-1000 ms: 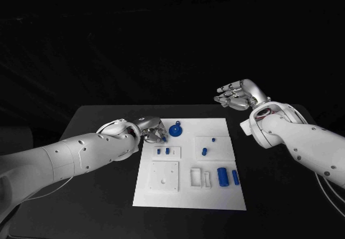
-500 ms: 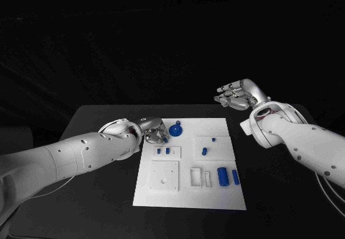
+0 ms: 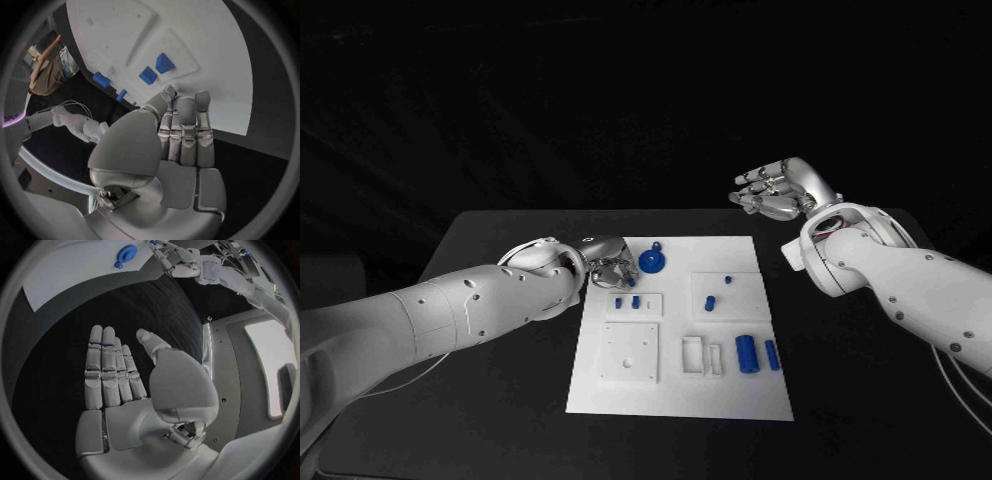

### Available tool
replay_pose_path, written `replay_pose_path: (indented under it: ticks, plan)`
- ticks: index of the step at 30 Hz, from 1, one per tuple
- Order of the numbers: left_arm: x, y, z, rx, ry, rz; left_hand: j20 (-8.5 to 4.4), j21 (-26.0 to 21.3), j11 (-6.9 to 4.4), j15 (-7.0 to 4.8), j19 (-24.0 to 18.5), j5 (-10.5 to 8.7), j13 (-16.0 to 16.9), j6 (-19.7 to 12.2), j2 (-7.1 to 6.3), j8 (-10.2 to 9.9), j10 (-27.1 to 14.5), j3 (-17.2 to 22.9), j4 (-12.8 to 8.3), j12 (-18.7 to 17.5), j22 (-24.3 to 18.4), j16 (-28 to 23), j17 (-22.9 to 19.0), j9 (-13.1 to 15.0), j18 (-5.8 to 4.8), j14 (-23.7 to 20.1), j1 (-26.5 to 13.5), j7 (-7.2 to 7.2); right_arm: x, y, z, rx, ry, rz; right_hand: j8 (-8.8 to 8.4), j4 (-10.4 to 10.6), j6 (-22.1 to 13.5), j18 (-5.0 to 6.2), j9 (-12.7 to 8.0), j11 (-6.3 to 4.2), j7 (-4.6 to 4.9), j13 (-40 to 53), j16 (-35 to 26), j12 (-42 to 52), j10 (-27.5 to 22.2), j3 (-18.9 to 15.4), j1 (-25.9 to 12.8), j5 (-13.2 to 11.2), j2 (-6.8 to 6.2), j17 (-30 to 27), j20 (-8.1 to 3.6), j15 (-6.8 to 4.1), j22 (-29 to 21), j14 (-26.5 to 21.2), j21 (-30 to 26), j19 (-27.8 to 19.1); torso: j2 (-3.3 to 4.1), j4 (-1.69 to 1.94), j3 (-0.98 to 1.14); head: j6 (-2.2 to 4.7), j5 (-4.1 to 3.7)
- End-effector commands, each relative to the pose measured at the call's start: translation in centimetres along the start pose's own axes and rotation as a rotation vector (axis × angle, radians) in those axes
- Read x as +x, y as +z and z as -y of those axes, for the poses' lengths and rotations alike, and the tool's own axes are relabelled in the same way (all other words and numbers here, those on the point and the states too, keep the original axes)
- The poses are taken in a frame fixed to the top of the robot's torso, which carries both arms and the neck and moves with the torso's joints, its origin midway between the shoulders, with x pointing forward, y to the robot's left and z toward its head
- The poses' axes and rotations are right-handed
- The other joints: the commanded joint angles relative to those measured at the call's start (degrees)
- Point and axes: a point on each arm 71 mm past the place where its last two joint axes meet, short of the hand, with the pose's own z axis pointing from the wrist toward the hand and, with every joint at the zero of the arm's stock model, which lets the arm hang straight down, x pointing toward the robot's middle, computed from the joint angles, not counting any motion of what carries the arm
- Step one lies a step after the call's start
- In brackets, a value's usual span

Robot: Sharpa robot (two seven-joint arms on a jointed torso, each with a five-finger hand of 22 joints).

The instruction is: Assemble the parts on the task board

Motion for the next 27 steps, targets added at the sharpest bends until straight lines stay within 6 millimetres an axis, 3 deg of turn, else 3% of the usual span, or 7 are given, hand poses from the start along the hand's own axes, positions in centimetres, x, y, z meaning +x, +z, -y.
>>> replay_pose_path:
  ticks: [1, 27]
  plan:
    - [0.32, 0.07, 0.34, 0.016, 0.002, -0.022, -0.12, 0.3, 0.25, 0.11, -0.4, -0.21, 0.1, -0.1, 0.1, 0.1, -0.2, -0.1, -0.3, 0.2, 1.2, -0.4, -0.1, 0.1, 0.54, 0.0, 0.2, 0.41, 0.05, -0.01, -0.09, -0.008, 0.001, -0.004, -0.09, -0.5, -0.2, 0.46, 0.0, 0.01, 0.07, -0.1, -0.4, -0.2, -0.5, 0.0, 0.1, 0.2, 0.22, 0.0, 0.08, 0.14, 0.0, -0.4, 0.4, -0.3, -0.02, 0.09, 0.02, -0.05, -0.08]
    - [1.19, 0.05, 0.1, 0.02, 0.054, -0.037, 0.28, 1.0, 0.8, 0.57, -1.2, -0.59, 0.1, -0.7, -0.6, 0.1, -1.6, 0.0, -0.9, 0.2, 1.3, -0.1, 0.0, 0.0, 0.8, -0.9, 0.4, 0.57, 0.08, -0.01, -0.05, -0.008, 0.0, -0.009, -0.1, -0.4, -0.2, 0.46, 0.0, 0.04, 0.07, -0.1, -0.4, -0.3, -0.6, 0.1, 0.0, 0.2, 0.28, -0.1, 0.12, 0.18, -0.5, -0.5, 0.4, -0.4, 0.0, 0.03, -0.02, -0.09, -0.12]
